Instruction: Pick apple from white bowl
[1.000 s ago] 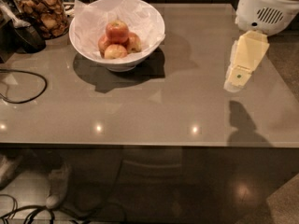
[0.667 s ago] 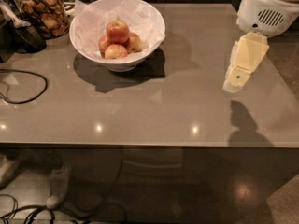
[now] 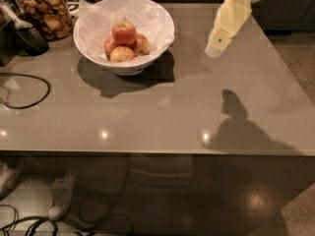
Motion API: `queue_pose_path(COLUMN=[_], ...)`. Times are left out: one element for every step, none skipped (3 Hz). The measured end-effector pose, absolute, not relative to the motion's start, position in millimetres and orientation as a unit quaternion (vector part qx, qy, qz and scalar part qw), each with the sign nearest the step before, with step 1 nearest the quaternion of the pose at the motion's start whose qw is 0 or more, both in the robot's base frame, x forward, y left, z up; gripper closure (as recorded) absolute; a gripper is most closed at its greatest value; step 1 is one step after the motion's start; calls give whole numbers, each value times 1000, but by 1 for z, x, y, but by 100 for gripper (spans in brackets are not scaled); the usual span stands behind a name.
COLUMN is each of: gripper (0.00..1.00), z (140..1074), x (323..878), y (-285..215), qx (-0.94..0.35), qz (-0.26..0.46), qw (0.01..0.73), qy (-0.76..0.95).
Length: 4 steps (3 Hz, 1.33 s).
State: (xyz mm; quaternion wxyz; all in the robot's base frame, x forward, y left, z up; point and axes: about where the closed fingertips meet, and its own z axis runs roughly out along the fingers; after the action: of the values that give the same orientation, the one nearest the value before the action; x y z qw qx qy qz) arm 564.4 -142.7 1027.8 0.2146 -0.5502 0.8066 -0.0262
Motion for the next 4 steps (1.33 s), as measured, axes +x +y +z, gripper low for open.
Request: queue_pose_path(gripper=[0, 0, 0, 0], z=[1047, 1051, 1039, 1039], x=[587, 590, 601, 626], y=[-119, -115, -112, -91], qx=[-571, -571, -548, -535], qz=[-37, -38, 0, 60], qw=[234, 244, 272, 319], qy=[786, 783, 791, 780])
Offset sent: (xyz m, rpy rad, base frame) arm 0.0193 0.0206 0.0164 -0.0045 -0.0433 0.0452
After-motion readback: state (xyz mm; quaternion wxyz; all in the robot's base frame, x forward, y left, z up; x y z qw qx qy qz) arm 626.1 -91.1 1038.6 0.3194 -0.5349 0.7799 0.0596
